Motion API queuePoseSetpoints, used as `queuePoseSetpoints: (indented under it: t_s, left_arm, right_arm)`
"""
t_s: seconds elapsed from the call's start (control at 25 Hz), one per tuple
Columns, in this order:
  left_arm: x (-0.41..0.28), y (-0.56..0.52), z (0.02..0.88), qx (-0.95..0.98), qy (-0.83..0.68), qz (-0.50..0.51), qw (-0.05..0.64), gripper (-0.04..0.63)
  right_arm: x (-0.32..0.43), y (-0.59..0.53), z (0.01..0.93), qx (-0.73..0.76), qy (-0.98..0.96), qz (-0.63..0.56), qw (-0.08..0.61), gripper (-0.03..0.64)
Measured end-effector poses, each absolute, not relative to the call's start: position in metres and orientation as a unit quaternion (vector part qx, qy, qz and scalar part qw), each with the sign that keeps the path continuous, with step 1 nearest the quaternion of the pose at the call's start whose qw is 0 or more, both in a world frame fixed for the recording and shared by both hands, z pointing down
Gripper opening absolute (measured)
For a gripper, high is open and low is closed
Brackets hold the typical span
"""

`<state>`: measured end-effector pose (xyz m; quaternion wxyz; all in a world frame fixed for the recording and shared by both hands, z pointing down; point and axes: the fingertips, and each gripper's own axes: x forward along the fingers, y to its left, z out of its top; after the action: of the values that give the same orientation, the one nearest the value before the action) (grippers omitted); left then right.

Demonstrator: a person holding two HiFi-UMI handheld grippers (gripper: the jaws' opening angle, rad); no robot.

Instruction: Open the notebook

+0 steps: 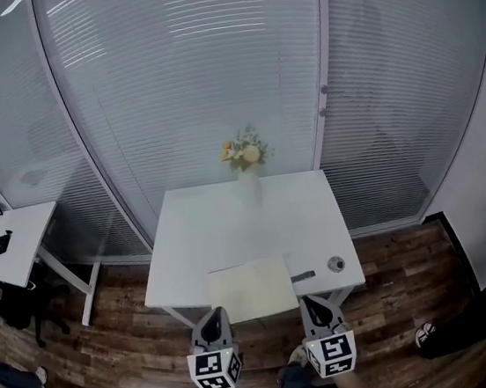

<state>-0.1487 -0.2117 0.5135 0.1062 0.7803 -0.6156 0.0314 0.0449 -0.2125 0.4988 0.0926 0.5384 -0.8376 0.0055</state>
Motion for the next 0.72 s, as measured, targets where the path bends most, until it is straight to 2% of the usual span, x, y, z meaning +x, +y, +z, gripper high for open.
queuePoseSetpoints:
  t_s: [0.72]
  left_arm:
    - [-0.1449,-0.2047,0.5168,0.786,-0.606,0.016,0.123,0.023]
  right_arm:
    - [0.0512,-0.2058,0.5032,0.546,-0.830,0.001,0.113,0.012]
